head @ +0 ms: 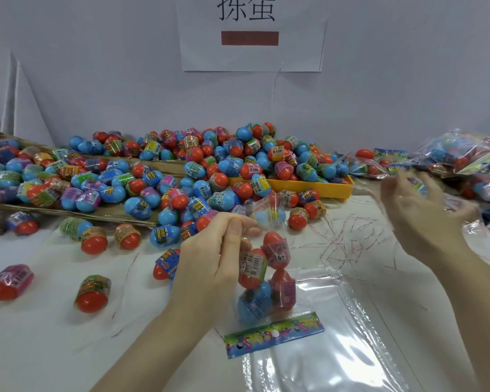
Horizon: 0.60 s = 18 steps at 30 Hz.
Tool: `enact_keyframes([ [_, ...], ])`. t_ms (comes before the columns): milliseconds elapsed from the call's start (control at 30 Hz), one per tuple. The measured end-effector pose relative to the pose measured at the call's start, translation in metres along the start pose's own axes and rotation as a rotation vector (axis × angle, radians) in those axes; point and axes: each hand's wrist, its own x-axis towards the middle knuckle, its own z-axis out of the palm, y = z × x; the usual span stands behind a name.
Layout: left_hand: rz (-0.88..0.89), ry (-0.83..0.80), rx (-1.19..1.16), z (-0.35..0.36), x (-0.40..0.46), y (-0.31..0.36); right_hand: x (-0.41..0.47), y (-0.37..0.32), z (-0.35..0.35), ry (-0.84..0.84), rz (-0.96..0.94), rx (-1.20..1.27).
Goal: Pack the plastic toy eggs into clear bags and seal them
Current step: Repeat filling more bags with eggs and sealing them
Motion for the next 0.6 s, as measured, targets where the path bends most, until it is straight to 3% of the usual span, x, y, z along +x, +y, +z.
enact_keyframes([
  [100, -0.02, 0.003, -0.028, 0.0, 0.0, 0.0, 0.0, -0.003, -0.005, 0.178, -0.016, 0.182],
  [233, -0.033, 0.004, -0.033, 0.0, 0.0, -0.001, 0.001, -0.004, -0.01, 0.166, 0.006, 0.246],
  [333, -0.025, -0.002, -0.029, 0.001, 0.001, 0.0, -0.001, -0.001, -0.008, 0.261, 0.03, 0.293],
  [433, -0.008, -0.007, -0.02, 0.001, 0.001, 0.002, 0.001, -0.003, -0.007, 0.056, -0.009, 0.49],
  [500, -0.007, -0.009, -0.024, 0.001, 0.001, 0.003, 0.0, -0.007, -0.006, -0.097, -0.121, 0.384],
  [600, -0.001, -0.013, -0.019, 0.0, 0.001, 0.003, -0.004, -0.012, -0.005, 0.208, -0.341, 0.371],
])
